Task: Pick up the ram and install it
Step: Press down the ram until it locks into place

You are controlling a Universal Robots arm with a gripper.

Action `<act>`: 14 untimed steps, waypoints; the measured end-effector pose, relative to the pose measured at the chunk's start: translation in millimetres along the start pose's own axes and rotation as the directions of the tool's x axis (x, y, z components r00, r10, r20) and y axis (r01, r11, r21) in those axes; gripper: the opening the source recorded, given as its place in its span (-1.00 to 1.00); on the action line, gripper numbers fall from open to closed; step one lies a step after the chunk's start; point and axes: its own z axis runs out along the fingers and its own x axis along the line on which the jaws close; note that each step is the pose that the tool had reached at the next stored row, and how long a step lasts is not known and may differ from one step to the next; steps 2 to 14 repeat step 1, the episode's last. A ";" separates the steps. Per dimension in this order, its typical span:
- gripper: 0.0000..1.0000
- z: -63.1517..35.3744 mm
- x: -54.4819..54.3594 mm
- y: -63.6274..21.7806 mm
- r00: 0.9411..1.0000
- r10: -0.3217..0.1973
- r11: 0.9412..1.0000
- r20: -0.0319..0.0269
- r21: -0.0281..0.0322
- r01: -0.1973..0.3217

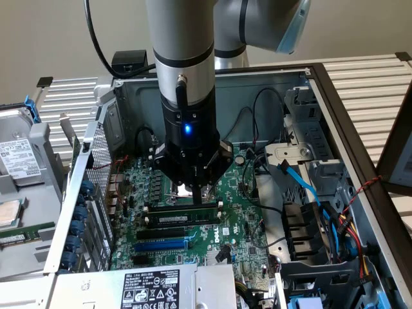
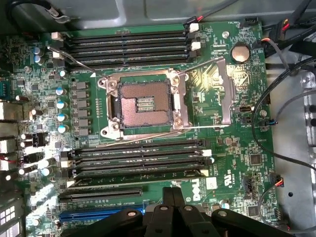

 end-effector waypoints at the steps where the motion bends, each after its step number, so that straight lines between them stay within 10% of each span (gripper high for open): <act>1: -0.80 0.0 0.0 0.0 1.000 0.000 1.000 0.000 0.000 0.000; 14: -0.80 0.0 0.0 0.0 1.000 0.000 1.000 0.000 0.000 0.000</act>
